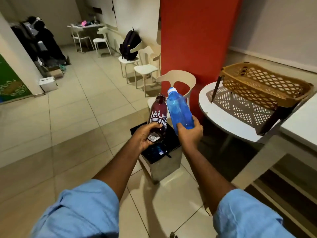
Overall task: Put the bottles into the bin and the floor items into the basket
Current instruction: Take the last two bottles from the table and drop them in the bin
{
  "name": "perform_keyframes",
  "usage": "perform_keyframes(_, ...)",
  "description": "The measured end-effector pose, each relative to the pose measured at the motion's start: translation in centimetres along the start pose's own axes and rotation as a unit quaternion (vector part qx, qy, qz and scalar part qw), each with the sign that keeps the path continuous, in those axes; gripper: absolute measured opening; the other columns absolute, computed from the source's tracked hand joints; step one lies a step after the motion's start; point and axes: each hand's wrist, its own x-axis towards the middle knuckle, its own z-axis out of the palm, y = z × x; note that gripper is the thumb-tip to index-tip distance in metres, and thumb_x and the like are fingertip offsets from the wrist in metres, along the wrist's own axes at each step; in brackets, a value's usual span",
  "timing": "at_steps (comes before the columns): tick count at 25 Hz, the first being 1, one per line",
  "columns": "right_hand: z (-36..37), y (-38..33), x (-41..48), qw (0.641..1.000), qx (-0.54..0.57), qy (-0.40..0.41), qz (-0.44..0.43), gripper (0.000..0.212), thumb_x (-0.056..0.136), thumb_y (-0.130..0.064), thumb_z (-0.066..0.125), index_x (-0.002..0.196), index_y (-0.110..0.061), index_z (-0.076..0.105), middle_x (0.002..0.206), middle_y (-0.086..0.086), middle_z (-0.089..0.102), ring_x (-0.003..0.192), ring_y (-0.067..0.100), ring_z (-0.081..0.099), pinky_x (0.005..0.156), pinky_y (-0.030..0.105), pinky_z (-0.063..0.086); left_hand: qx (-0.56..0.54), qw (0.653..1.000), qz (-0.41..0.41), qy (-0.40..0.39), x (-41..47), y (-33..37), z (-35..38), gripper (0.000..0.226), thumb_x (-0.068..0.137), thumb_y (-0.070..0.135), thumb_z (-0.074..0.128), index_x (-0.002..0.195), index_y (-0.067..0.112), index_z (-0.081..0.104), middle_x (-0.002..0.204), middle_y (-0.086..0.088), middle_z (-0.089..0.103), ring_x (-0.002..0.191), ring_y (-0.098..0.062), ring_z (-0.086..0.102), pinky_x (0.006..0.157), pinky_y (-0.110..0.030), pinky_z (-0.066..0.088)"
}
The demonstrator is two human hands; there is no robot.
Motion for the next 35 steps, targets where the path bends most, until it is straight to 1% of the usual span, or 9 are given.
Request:
perform_keyframes(4, 3.7, 1.6, 5.2, 0.998, -0.029, -0.051, 0.006, 0.066, 0.076, -0.014, 0.077, 0.137, -0.014, 0.052, 0.131, 0.008, 0.047, 0.119, 0.026, 0.055, 0.097, 0.043, 0.053, 0.027, 0.997, 0.028, 0.066, 5.7, 1.9, -0.3, 0.040, 0.070, 0.005, 0.073, 0.109, -0.001, 0.065, 0.099, -0.020, 0.067, 0.078, -0.032, 0.065, 0.084, -0.047, 0.055)
perform_keyframes(12, 11.2, 5.6, 12.7, 0.989, -0.112, -0.092, -0.015, 0.050, 0.073, -0.009, 0.077, 0.121, -0.004, 0.064, 0.107, 0.013, 0.061, 0.085, 0.015, 0.052, 0.073, 0.002, 0.032, 0.070, 0.985, -0.028, 0.154, 17.5, 3.3, -1.9, 0.047, 0.060, 0.004, 0.081, 0.103, -0.005, 0.068, 0.092, -0.026, 0.070, 0.071, -0.035, 0.068, 0.077, -0.054, 0.058)
perform_keyframes(17, 17.6, 8.8, 17.3, 0.974, -0.183, -0.132, 0.030, 0.043, 0.072, -0.015, 0.080, 0.110, -0.001, 0.067, 0.095, 0.008, 0.066, 0.091, 0.028, 0.066, 0.076, 0.018, 0.048, 0.126, 0.977, -0.110, 0.132, 26.6, 5.1, -4.6, 0.037, 0.063, 0.010, 0.083, 0.092, -0.004, 0.066, 0.074, -0.019, 0.069, 0.054, -0.028, 0.066, 0.052, -0.037, 0.058)
perform_keyframes(21, 22.4, 11.0, 21.0, 0.944, -0.273, -0.170, 0.066, 0.044, 0.075, -0.023, 0.079, 0.110, 0.000, 0.066, 0.105, 0.018, 0.070, 0.098, 0.031, 0.066, 0.074, 0.021, 0.043, 0.212, 0.959, -0.180, 0.060, 33.7, 7.7, -6.9, 0.035, 0.072, 0.018, 0.081, 0.100, 0.002, 0.068, 0.093, -0.016, 0.067, 0.081, -0.028, 0.065, 0.074, -0.037, 0.058)
perform_keyframes(24, 26.3, 12.9, 23.9, 0.920, -0.288, -0.233, 0.128, 0.052, 0.081, -0.023, 0.076, 0.122, 0.002, 0.057, 0.122, 0.021, 0.064, 0.112, 0.034, 0.061, 0.092, 0.033, 0.046, 0.289, 0.935, -0.194, 0.066, 38.8, 9.7, -7.8, 0.026, 0.074, 0.033, 0.080, 0.074, 0.012, 0.065, 0.078, -0.007, 0.065, 0.067, -0.020, 0.062, 0.049, -0.026, 0.051)
perform_keyframes(26, 28.2, 14.1, 25.0, 0.899, -0.309, -0.259, 0.174, 0.081, 0.082, -0.035, 0.075, 0.144, -0.003, 0.035, 0.142, 0.023, 0.044, 0.128, 0.039, 0.047, 0.104, 0.040, 0.042, 0.321, 0.928, -0.185, 0.043, 41.7, 10.5, -8.2, 0.036, 0.081, 0.039, 0.073, 0.103, 0.011, 0.064, 0.108, -0.013, 0.066, 0.099, -0.030, 0.063, 0.077, -0.042, 0.054)
perform_keyframes(28, 29.4, 15.3, 26.1, 0.854, -0.397, -0.268, 0.205, 0.093, 0.086, -0.048, 0.065, 0.155, -0.016, 0.010, 0.156, 0.024, 0.020, 0.141, 0.044, 0.028, 0.112, 0.050, 0.031, 0.425, 0.892, -0.152, 0.026, 44.4, 10.5, -9.2, 0.080, 0.082, 0.044, 0.071, 0.143, 0.005, 0.036, 0.144, -0.022, 0.044, 0.136, -0.038, 0.040, 0.112, -0.050, 0.034)
perform_keyframes(30, 29.9, 16.1, 26.8, 0.838, -0.408, -0.280, 0.227, 0.090, 0.090, -0.046, 0.060, 0.155, -0.018, 0.005, 0.158, 0.023, 0.016, 0.143, 0.044, 0.024, 0.113, 0.055, 0.028, 0.503, 0.858, -0.106, 0.024, 45.8, 10.5, -10.1, 0.096, 0.078, 0.047, 0.074, 0.151, 0.009, 0.024, 0.152, -0.022, 0.033, 0.140, -0.039, 0.033, 0.115, -0.047, 0.031)
perform_keyframes(35, 29.9, 16.9, 27.3, 0.843, -0.382, -0.292, 0.242, 0.077, 0.093, -0.031, 0.059, 0.153, -0.013, 0.014, 0.154, 0.022, 0.025, 0.140, 0.039, 0.032, 0.112, 0.053, 0.030, 0.537, 0.840, -0.075, -0.014, 48.0, 9.3, -10.4, 0.078, 0.082, 0.042, 0.071, 0.145, 0.008, 0.040, 0.144, -0.017, 0.050, 0.130, -0.035, 0.050, 0.105, -0.043, 0.045)
